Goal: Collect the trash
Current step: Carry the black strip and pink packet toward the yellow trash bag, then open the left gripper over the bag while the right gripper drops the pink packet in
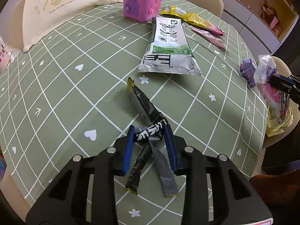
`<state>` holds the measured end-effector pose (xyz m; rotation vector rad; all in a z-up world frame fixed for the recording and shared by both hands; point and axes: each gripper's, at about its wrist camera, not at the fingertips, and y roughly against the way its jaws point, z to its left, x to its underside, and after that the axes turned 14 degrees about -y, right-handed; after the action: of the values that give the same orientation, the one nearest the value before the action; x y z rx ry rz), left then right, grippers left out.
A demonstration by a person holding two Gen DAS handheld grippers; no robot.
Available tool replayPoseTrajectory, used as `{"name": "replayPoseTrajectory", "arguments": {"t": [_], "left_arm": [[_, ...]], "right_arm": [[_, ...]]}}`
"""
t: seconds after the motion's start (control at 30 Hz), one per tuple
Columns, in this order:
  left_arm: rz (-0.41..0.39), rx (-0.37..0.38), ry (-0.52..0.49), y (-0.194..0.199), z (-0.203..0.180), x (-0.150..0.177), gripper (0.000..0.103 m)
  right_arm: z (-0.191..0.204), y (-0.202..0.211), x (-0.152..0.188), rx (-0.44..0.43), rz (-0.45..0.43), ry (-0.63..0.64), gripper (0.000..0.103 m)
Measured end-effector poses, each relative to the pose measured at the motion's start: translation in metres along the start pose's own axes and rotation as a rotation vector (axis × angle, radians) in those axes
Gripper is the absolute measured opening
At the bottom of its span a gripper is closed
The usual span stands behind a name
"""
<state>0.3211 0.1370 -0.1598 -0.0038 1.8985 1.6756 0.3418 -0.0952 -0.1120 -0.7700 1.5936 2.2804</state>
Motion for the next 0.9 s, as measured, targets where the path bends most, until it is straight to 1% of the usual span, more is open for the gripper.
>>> {"name": "replayPoseTrajectory", "arguments": {"t": [0.03, 0.07, 0.13, 0.23, 0.33, 0.4, 0.47, 0.57, 0.63, 0.7, 0.73, 0.8, 0.83, 0.9], "left_arm": [[-0.004, 0.006, -0.004, 0.0, -0.001, -0.001, 0.026], [-0.008, 0.011, -0.006, 0.001, -0.002, -0.003, 0.02], [-0.022, 0.014, -0.014, 0.003, -0.005, -0.008, 0.016], [-0.067, 0.031, -0.018, 0.012, -0.009, -0.02, 0.016], [-0.138, 0.047, -0.041, 0.029, -0.019, -0.04, 0.016], [-0.189, 0.062, -0.065, 0.042, -0.028, -0.06, 0.016], [-0.239, 0.1, -0.085, 0.054, -0.04, -0.082, 0.016], [-0.303, 0.157, -0.135, 0.07, -0.068, -0.116, 0.016], [-0.347, 0.189, -0.193, 0.078, -0.096, -0.142, 0.016], [-0.372, 0.226, -0.236, 0.081, -0.12, -0.16, 0.016], [-0.384, 0.257, -0.262, 0.081, -0.138, -0.172, 0.016], [-0.391, 0.299, -0.296, 0.077, -0.165, -0.185, 0.016], [-0.393, 0.326, -0.32, 0.073, -0.185, -0.193, 0.016], [-0.39, 0.366, -0.351, 0.067, -0.213, -0.203, 0.016]], "right_arm": [[-0.004, 0.002, 0.001, 0.007, -0.005, -0.014, 0.009], [-0.007, 0.004, 0.002, 0.012, -0.009, -0.024, 0.009], [-0.014, 0.009, 0.003, 0.027, -0.022, -0.046, 0.009], [-0.025, 0.019, 0.005, 0.046, -0.046, -0.08, 0.009], [-0.036, 0.031, 0.005, 0.069, -0.077, -0.116, 0.009], [-0.045, 0.041, 0.005, 0.087, -0.105, -0.137, 0.009], [-0.055, 0.055, 0.005, 0.105, -0.139, -0.163, 0.009], [-0.074, 0.079, 0.006, 0.136, -0.199, -0.209, 0.009], [-0.09, 0.095, 0.006, 0.16, -0.233, -0.237, 0.009], [-0.104, 0.11, 0.008, 0.191, -0.261, -0.258, 0.009], [-0.112, 0.119, 0.01, 0.208, -0.276, -0.269, 0.009], [-0.126, 0.135, 0.016, 0.243, -0.307, -0.29, 0.009], [-0.136, 0.145, 0.019, 0.263, -0.324, -0.305, 0.009], [-0.151, 0.16, 0.025, 0.292, -0.349, -0.332, 0.009]]}}
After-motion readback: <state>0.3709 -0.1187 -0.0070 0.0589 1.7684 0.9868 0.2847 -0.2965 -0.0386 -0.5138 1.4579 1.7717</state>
